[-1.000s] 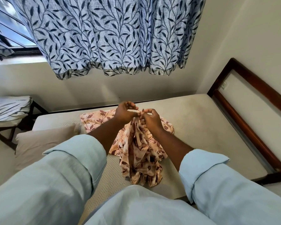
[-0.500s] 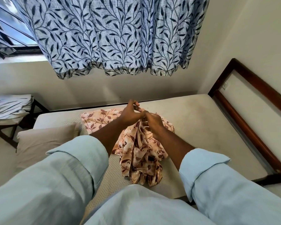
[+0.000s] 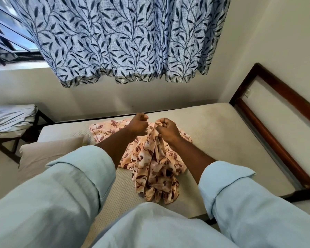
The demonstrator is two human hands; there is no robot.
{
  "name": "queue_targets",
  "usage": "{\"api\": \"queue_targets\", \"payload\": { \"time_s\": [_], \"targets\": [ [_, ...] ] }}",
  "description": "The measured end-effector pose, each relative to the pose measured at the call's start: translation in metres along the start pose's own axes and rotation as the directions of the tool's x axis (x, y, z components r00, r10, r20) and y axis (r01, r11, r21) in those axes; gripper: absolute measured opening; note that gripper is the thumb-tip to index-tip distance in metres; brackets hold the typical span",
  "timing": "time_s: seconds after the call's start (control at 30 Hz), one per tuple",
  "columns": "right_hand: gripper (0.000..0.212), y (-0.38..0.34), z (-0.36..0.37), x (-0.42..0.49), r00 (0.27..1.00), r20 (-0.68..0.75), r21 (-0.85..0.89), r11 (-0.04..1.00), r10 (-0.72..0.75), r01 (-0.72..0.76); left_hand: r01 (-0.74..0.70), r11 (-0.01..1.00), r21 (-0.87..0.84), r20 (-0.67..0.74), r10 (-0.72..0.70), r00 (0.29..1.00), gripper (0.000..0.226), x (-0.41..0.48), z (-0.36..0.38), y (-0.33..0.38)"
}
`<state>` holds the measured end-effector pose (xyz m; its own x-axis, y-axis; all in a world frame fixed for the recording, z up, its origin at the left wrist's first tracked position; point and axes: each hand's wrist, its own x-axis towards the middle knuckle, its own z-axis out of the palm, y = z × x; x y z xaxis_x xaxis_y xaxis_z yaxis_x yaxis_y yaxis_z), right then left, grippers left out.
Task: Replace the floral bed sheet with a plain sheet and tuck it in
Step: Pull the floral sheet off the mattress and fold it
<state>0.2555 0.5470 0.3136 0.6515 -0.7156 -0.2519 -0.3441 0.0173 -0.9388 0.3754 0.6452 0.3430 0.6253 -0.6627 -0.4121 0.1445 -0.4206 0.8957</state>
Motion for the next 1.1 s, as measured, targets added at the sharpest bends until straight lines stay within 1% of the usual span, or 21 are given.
{"api": "queue_targets", "payload": {
  "time_s": [0.07,0.13,0.17,0.23,0.27,0.33,0.4,0.5,0.57,0.63,0.73,0.8,0.87,0.93,0.97,1.03,1.1],
  "targets": [
    [0.025,-0.007,-0.003,-0.001,0.998,0.064,0.019,1.000,0.009,-0.010,-0.106,0.984,0.144,0.137,0.086,0.987,0.048,-0.001,-0.005,0.002],
    [0.031,-0.011,-0.006,0.000,0.991,0.129,0.011,1.000,0.022,-0.024,-0.175,0.966,0.193,0.262,0.121,0.957,0.051,-0.001,-0.006,0.009],
    [0.034,-0.013,-0.007,0.001,0.987,0.155,0.006,0.999,0.030,-0.031,-0.197,0.957,0.213,0.287,0.132,0.949,0.050,0.001,-0.006,0.012],
    [0.041,-0.014,-0.010,0.002,0.981,0.192,0.011,0.999,0.037,-0.040,-0.230,0.926,0.300,0.291,0.141,0.946,0.051,-0.002,-0.007,0.020],
    [0.045,-0.015,-0.012,0.002,0.979,0.198,0.012,0.999,0.037,-0.041,-0.259,0.892,0.370,0.297,0.151,0.943,0.052,-0.002,-0.009,0.024],
    [0.051,-0.014,-0.016,0.003,0.979,0.201,0.004,0.999,0.037,-0.039,-0.337,0.792,0.509,0.339,0.176,0.924,0.049,0.000,-0.011,0.028],
    [0.053,-0.015,-0.018,0.002,0.978,0.205,-0.013,0.999,0.039,-0.037,-0.386,0.693,0.609,0.361,0.192,0.913,0.040,0.000,-0.010,0.032],
    [0.052,-0.013,-0.021,0.001,0.982,0.186,-0.017,0.999,0.044,-0.041,-0.414,0.548,0.727,0.330,0.250,0.910,0.030,0.001,-0.004,0.037],
    [0.050,-0.012,-0.024,-0.001,0.981,0.185,-0.006,0.999,0.050,-0.050,-0.415,0.488,0.768,0.307,0.289,0.907,0.023,0.001,-0.001,0.040],
    [0.051,-0.011,-0.026,-0.004,0.977,0.208,-0.009,0.999,0.054,-0.053,-0.411,0.481,0.774,0.276,0.328,0.904,0.020,0.004,0.000,0.043],
    [0.051,-0.008,-0.029,-0.006,0.976,0.211,-0.010,0.998,0.057,-0.056,-0.416,0.482,0.771,0.274,0.340,0.900,0.020,0.005,0.001,0.051],
    [0.050,-0.006,-0.029,-0.006,0.975,0.217,-0.031,0.999,0.044,-0.038,-0.409,0.548,0.729,0.247,0.347,0.905,0.022,0.004,0.001,0.056],
    [0.059,-0.004,-0.026,-0.007,0.967,0.256,-0.075,0.997,0.013,0.007,-0.391,0.620,0.680,0.183,0.373,0.910,0.023,0.003,0.001,0.062],
    [0.067,0.000,-0.021,-0.006,0.963,0.269,-0.132,0.989,-0.023,0.061,-0.393,0.654,0.647,0.146,0.400,0.905,0.022,0.003,0.002,0.067],
    [0.064,0.002,-0.018,-0.003,0.966,0.256,-0.153,0.985,-0.041,0.082,-0.400,0.661,0.636,0.139,0.411,0.901,0.022,0.003,0.002,0.070],
    [0.046,0.004,-0.013,0.002,0.982,0.177,-0.177,0.980,-0.059,0.091,-0.419,0.673,0.610,0.133,0.434,0.891,0.021,0.001,0.001,0.076],
    [0.030,0.006,-0.010,0.007,0.995,0.093,-0.199,0.978,-0.045,0.063,-0.443,0.674,0.591,0.131,0.462,0.877,0.020,0.001,-0.002,0.080]
  ]
}}
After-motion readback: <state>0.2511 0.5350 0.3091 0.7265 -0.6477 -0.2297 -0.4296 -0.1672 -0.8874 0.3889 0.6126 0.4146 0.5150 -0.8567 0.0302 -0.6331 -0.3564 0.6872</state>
